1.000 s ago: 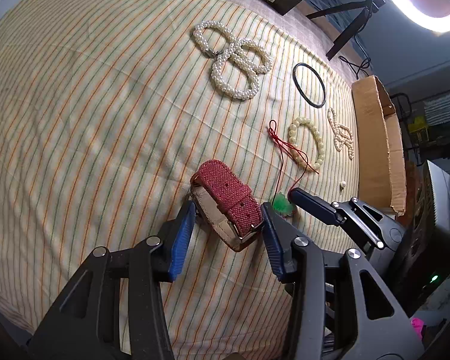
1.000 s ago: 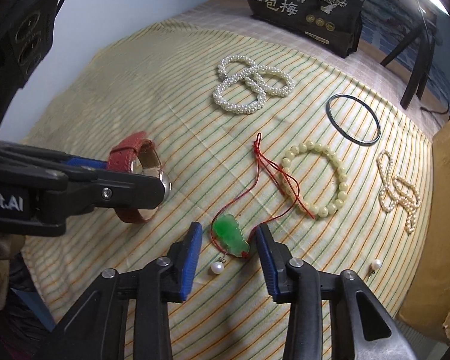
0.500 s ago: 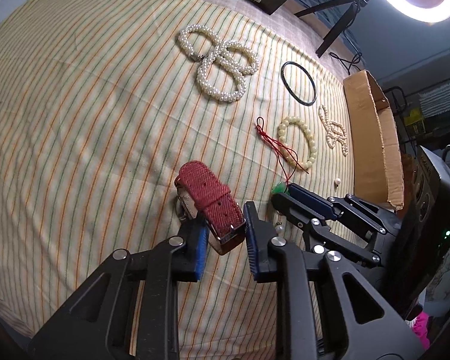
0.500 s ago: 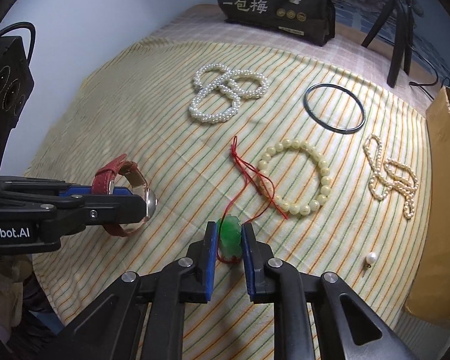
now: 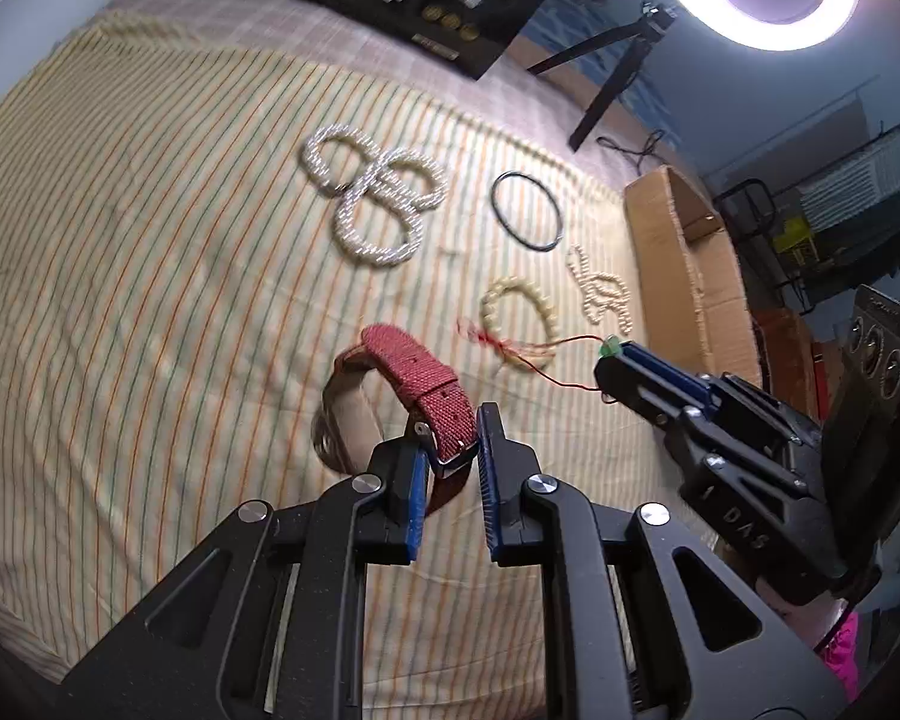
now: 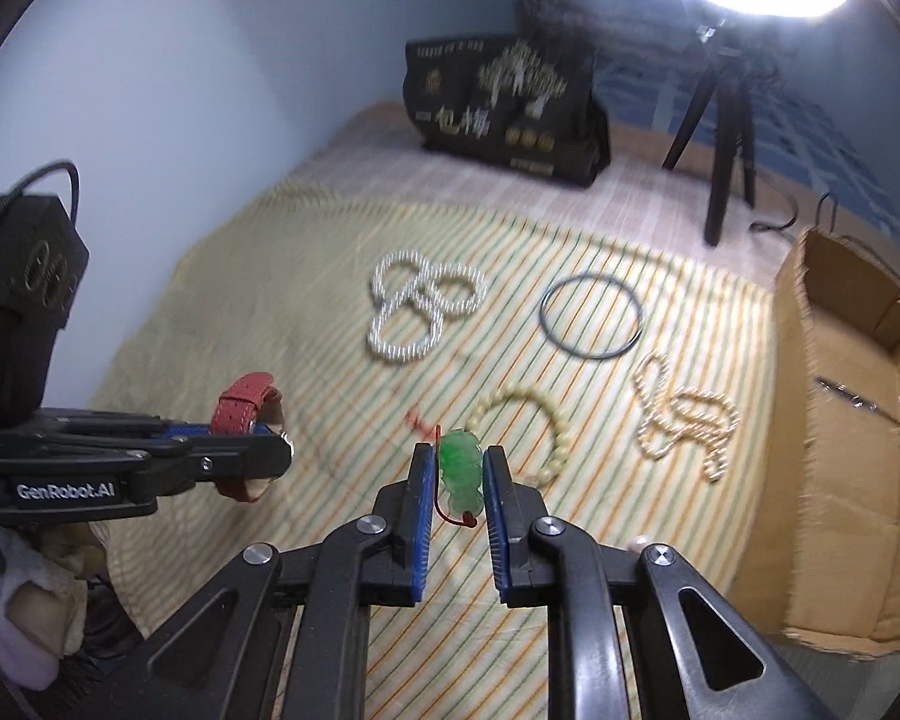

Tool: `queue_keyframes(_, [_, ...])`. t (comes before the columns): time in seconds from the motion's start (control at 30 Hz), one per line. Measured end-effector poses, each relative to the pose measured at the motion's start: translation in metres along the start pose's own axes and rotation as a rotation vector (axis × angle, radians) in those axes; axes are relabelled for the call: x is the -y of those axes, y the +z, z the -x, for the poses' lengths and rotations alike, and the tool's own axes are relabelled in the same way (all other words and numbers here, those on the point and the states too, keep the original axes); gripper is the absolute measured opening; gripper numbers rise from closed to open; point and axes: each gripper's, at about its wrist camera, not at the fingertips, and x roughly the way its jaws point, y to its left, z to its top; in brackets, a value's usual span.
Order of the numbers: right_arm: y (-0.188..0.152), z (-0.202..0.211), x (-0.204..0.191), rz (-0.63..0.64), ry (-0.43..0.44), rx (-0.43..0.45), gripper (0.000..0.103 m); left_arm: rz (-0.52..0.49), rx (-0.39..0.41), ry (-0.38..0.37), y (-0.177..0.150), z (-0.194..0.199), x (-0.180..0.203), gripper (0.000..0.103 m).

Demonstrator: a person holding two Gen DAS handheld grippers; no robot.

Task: Organize jewelry
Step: 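Carry the watch in left tool while right tool carries the pendant into the box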

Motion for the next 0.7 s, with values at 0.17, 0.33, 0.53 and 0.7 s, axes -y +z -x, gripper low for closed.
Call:
queue_keyframes(0.17, [0.007,0.029,0.004,-0.002,-0.02,0.057,0.014,-0.028,0.026,-0.03,0.002,0.011,0.015,0.013])
queue_keyframes(0.33, [0.014,0.053,0.017,-0.023,-0.032,0.105,0.014,-0.07,0.055,-0.038,0.005,0.018,0.032,0.013])
queue_keyframes(0.53, [0.019,0.078,0.037,-0.058,-0.067,0.159,0.014,-0.098,0.076,-0.071,0.009,0.019,0.055,0.013])
queue_keyframes(0.7, [0.016,0.093,0.061,-0.098,-0.104,0.182,0.014,-0.132,0.081,-0.098,0.009,0.016,0.079,0.013])
